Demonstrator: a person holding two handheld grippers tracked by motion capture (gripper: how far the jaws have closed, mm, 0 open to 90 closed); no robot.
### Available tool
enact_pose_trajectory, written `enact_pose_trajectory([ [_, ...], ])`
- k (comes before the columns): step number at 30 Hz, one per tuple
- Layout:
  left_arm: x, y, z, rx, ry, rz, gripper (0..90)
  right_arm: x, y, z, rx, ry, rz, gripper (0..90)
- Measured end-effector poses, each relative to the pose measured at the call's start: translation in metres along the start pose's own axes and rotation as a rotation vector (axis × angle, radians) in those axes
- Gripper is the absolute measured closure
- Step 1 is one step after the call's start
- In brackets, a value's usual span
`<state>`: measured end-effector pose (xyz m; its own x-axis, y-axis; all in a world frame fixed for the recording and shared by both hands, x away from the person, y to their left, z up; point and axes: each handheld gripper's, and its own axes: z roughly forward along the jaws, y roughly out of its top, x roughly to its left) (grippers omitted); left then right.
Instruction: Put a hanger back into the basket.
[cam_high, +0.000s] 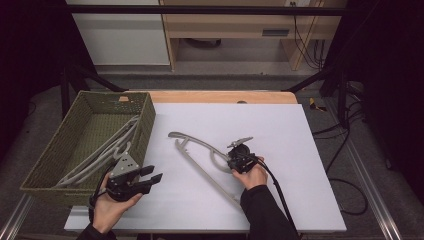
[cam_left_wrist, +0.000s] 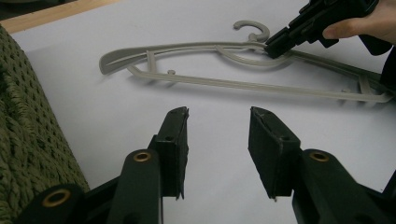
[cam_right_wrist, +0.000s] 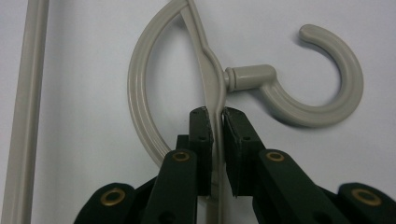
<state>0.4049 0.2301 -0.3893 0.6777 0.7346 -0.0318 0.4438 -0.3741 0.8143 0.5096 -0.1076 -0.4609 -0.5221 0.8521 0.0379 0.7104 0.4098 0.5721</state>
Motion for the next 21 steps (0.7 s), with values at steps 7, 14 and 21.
enact_pose_trajectory([
  [7, 0.000, 0.000, -0.003, -0.028, -0.005, 0.008, 54.1, -0.018, -0.013, -0.036, -0.140, 0.042, -0.010, 66.7],
  [14, -0.002, 0.003, -0.005, -0.074, -0.017, 0.026, 35.7, -0.047, -0.060, -0.071, -0.159, 0.083, 0.022, 90.0],
  [21, -0.003, 0.005, -0.010, -0.113, -0.002, 0.015, 19.2, -0.043, -0.092, -0.063, -0.087, 0.123, -0.048, 90.0],
])
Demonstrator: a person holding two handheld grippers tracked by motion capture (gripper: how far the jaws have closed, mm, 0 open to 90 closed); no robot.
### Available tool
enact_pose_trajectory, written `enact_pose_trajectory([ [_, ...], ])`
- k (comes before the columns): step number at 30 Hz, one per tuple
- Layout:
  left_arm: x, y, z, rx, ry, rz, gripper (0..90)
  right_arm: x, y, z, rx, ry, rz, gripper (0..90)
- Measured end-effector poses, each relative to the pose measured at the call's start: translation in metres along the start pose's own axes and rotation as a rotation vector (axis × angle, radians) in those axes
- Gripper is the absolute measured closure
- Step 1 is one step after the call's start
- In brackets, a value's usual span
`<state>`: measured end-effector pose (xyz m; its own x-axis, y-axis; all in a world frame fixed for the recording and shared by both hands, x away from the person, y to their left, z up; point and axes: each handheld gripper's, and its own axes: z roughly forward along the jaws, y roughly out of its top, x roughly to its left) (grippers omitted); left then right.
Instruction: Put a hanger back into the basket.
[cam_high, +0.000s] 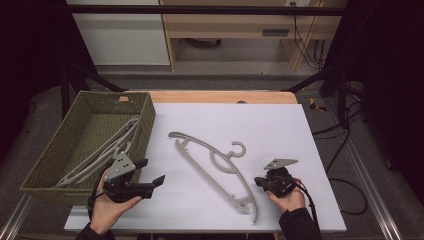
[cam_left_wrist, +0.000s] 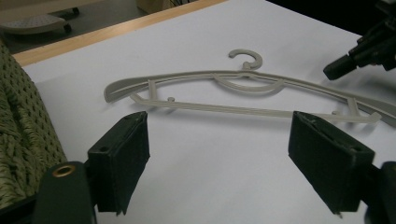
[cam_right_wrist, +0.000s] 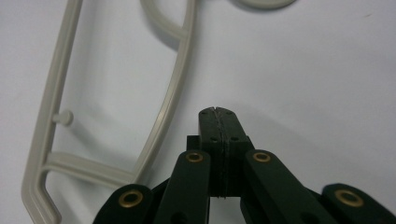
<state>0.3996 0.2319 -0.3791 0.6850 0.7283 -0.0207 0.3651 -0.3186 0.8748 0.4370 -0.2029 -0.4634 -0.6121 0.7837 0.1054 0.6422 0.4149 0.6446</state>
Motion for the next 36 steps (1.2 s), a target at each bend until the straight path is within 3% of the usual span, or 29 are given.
enact_pose_trajectory([
  [11, 0.002, -0.001, 0.000, 0.008, 0.013, -0.024, 16.0, 0.019, -0.006, 0.009, 0.018, 0.104, -0.047, 90.0],
  [21, 0.004, 0.000, -0.002, 0.004, 0.019, -0.033, 13.7, 0.059, 0.001, 0.020, -0.007, 0.257, -0.113, 90.0],
  [27, 0.001, -0.001, 0.003, 0.019, 0.013, -0.037, 13.6, 0.076, 0.005, 0.029, -0.014, 0.304, -0.149, 90.0],
  [36, -0.003, -0.003, 0.010, 0.042, 0.004, -0.036, 13.6, 0.093, 0.008, 0.038, -0.020, 0.347, -0.154, 90.0],
])
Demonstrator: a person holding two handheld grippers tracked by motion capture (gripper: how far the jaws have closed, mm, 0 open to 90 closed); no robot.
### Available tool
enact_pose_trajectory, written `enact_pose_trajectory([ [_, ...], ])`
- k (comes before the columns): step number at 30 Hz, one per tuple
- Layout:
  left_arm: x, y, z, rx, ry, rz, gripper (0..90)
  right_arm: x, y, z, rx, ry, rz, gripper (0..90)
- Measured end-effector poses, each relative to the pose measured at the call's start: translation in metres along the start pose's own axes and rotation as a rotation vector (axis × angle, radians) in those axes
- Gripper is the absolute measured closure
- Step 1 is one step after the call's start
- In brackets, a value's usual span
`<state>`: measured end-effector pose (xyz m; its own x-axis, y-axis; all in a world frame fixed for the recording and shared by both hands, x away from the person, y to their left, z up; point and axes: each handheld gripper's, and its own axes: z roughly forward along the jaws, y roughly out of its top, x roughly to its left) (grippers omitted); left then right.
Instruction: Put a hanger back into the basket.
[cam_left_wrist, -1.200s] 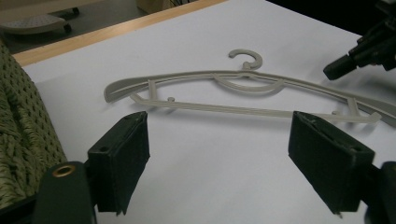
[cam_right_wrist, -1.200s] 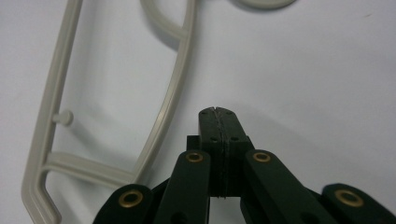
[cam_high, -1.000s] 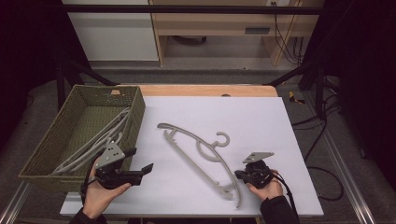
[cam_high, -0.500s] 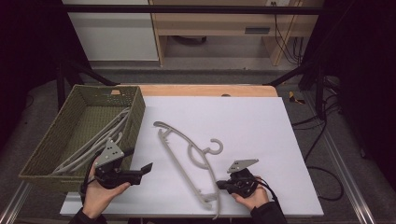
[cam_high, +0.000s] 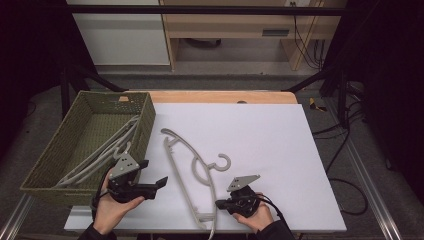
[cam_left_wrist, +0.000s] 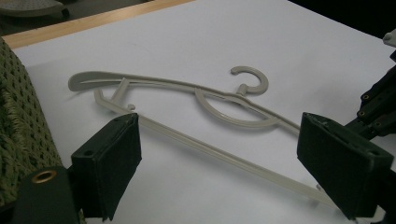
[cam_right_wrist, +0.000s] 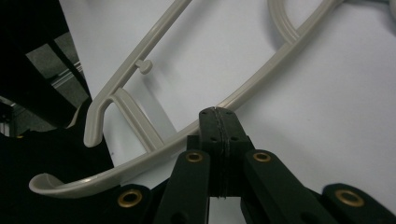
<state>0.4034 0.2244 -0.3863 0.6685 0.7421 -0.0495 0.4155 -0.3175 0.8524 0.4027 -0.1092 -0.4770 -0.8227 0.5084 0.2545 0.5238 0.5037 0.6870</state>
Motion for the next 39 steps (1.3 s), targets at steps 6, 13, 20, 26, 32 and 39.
enact_pose_trajectory([
  [6, -0.001, 0.000, 0.001, -0.002, -0.001, -0.016, 13.5, 0.010, 0.005, 0.012, -0.005, 0.039, -0.021, 90.0],
  [13, -0.004, 0.001, 0.005, 0.006, -0.015, -0.017, 13.4, 0.017, 0.008, 0.023, -0.016, 0.067, -0.033, 90.0],
  [20, -0.017, 0.005, 0.015, 0.031, -0.035, -0.015, 14.1, 0.006, 0.007, 0.005, -0.074, -0.036, -0.035, 80.6],
  [26, -0.032, 0.008, 0.035, 0.083, -0.058, -0.019, 15.4, -0.022, 0.002, -0.039, -0.187, -0.169, 0.010, 69.0],
  [32, -0.052, 0.009, 0.060, 0.153, -0.060, -0.007, 18.5, -0.042, -0.007, -0.071, -0.247, -0.272, 0.038, 55.9],
  [39, -0.067, -0.002, 0.094, 0.251, -0.057, -0.010, 25.5, -0.053, -0.014, -0.096, -0.324, -0.348, 0.078, 45.4],
])
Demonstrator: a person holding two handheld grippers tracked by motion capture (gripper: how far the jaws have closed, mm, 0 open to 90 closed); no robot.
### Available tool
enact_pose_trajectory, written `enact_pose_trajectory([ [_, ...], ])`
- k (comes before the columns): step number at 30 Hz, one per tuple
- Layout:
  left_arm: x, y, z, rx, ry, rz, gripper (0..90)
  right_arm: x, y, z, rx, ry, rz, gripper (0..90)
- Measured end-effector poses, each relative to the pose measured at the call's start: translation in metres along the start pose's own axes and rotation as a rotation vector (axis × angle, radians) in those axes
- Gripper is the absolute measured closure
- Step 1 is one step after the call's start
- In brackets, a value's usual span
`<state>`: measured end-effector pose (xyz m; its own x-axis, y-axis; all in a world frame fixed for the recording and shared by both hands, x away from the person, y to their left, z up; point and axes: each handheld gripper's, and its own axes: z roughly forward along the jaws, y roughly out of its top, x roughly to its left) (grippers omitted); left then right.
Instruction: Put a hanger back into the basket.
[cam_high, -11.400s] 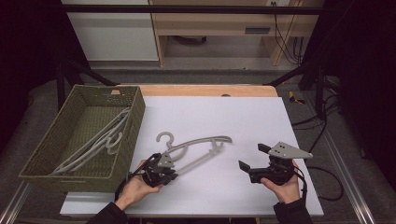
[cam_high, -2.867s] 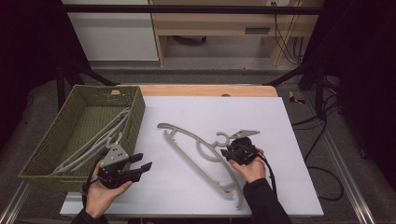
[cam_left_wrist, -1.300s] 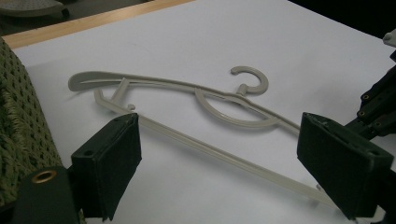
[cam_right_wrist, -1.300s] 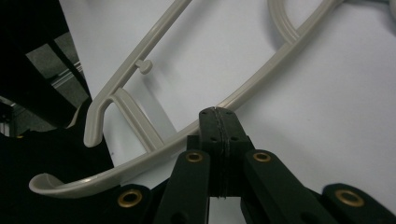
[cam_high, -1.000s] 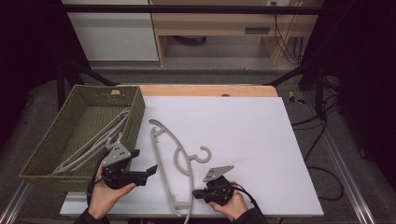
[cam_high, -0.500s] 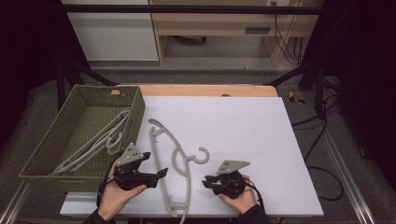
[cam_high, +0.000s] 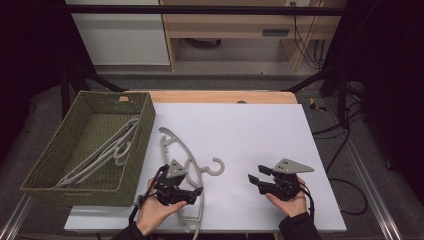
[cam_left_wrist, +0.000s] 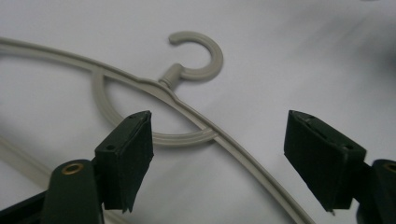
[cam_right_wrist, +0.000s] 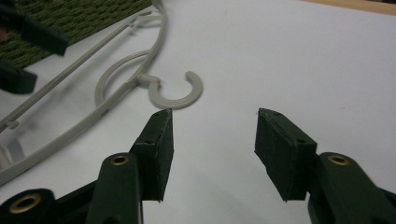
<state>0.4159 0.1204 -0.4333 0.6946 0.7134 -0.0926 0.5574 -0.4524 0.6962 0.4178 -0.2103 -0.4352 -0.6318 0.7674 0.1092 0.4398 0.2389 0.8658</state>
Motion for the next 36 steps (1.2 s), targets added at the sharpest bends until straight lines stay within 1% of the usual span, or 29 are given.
enact_pose_trajectory([
  [2, -0.002, -0.002, 0.009, 0.028, -0.002, -0.001, 27.3, -0.004, -0.001, -0.003, -0.001, -0.010, -0.004, 44.8],
  [3, -0.003, -0.003, 0.013, 0.036, -0.003, -0.003, 29.1, -0.004, -0.001, -0.004, -0.004, -0.014, 0.004, 44.5],
  [5, -0.005, -0.004, 0.021, 0.059, -0.004, -0.003, 33.7, -0.006, -0.001, -0.004, -0.005, -0.018, 0.003, 44.4],
  [8, -0.008, -0.007, 0.028, 0.091, -0.009, 0.000, 39.0, -0.006, -0.001, -0.005, -0.003, -0.021, 0.000, 44.2],
  [9, -0.008, -0.008, 0.029, 0.104, -0.017, 0.008, 40.2, -0.006, -0.001, -0.005, -0.002, -0.019, 0.000, 44.2],
  [11, -0.009, -0.010, 0.032, 0.117, -0.013, 0.009, 42.4, -0.005, -0.001, -0.004, -0.002, -0.019, 0.005, 44.1],
  [15, -0.010, -0.011, 0.034, 0.121, -0.013, -0.002, 46.1, -0.005, -0.001, -0.004, 0.001, -0.015, 0.004, 44.1],
  [17, -0.012, -0.011, 0.035, 0.129, -0.022, -0.007, 48.2, -0.005, -0.001, -0.004, 0.001, -0.015, 0.001, 44.2],
  [21, -0.019, -0.011, 0.037, 0.126, 0.016, -0.002, 50.6, -0.004, 0.000, -0.004, -0.002, -0.015, 0.003, 44.2],
  [22, -0.020, -0.011, 0.037, 0.131, 0.021, 0.004, 51.7, -0.004, 0.000, -0.004, -0.001, -0.016, 0.000, 44.2],
  [24, -0.022, -0.010, 0.038, 0.137, 0.040, -0.002, 52.9, -0.003, 0.000, -0.004, -0.002, -0.015, 0.002, 44.2],
  [26, -0.025, -0.009, 0.038, 0.148, 0.055, 0.011, 53.5, -0.003, 0.000, -0.003, -0.003, -0.014, 0.001, 44.2],
  [27, -0.026, -0.009, 0.039, 0.146, 0.064, 0.010, 53.8, -0.003, 0.000, -0.003, 0.001, -0.014, 0.004, 44.2],
  [30, -0.025, -0.008, 0.039, 0.150, 0.058, 0.015, 55.9, -0.003, 0.001, -0.003, 0.002, -0.005, -0.002, 44.3],
  [32, -0.024, -0.009, 0.039, 0.136, 0.054, 0.014, 57.1, -0.002, 0.001, -0.002, 0.002, -0.007, 0.002, 44.4],
  [34, -0.024, -0.008, 0.039, 0.138, 0.049, 0.014, 57.5, -0.002, 0.001, -0.002, 0.003, -0.006, 0.003, 44.4],
  [36, -0.025, -0.008, 0.039, 0.140, 0.050, 0.025, 57.6, -0.002, 0.001, -0.002, 0.003, -0.005, -0.004, 44.3],
])
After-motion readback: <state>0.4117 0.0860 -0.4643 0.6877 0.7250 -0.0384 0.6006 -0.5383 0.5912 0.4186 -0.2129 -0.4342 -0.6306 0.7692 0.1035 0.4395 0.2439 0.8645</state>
